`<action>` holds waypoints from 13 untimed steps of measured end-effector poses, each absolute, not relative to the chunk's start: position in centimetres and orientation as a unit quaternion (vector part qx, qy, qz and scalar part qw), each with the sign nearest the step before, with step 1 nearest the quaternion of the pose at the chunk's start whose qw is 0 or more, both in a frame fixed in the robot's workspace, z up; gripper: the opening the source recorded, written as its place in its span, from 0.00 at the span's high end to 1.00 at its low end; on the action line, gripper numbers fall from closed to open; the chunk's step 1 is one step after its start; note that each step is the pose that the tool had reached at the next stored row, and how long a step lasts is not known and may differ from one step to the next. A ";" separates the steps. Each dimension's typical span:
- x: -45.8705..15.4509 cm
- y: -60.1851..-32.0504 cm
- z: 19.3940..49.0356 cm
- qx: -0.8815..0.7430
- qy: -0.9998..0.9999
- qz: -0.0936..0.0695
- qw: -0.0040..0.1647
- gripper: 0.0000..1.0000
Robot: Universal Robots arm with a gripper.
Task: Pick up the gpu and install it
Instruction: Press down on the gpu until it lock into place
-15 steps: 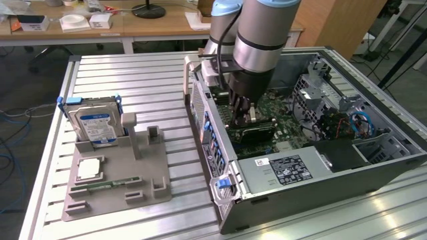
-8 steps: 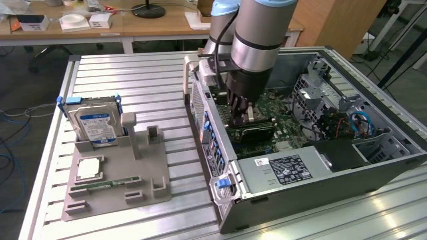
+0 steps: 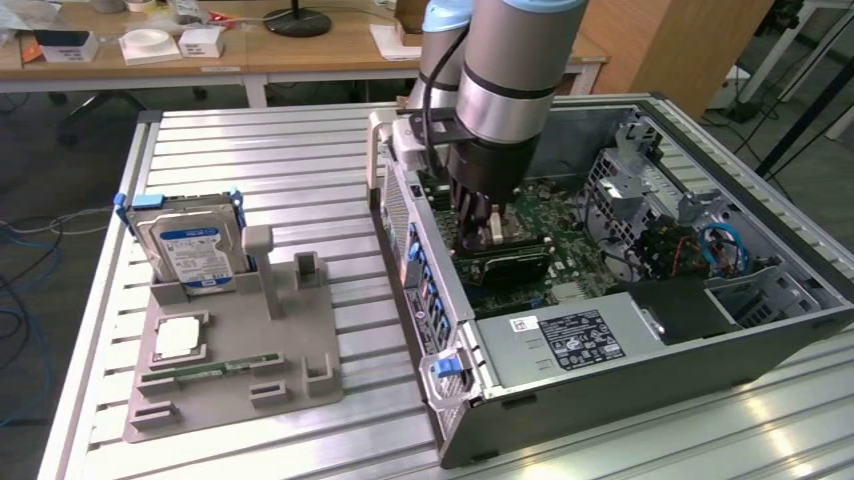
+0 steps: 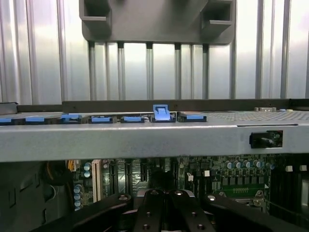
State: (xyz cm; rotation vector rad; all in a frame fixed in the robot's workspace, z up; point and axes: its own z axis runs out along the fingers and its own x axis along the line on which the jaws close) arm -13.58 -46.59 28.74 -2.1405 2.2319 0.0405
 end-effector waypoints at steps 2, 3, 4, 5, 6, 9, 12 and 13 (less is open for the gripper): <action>-13.7 -46.5 28.7 -0.692 0.721 0.013 0.024 0.89; -13.8 -46.5 28.7 -0.692 0.721 0.013 0.024 0.89; -13.8 -46.5 28.7 -0.692 0.721 0.013 0.024 0.89; -13.9 -46.4 28.7 -0.693 0.721 0.013 0.024 0.89; -13.9 -46.4 28.7 -0.693 0.721 0.013 0.024 0.89; -14.1 -46.4 28.7 -0.693 0.720 0.013 0.024 0.89; -14.2 -46.3 28.7 -0.693 0.720 0.013 0.024 0.89; -14.3 -46.3 28.7 -0.693 0.720 0.013 0.024 0.89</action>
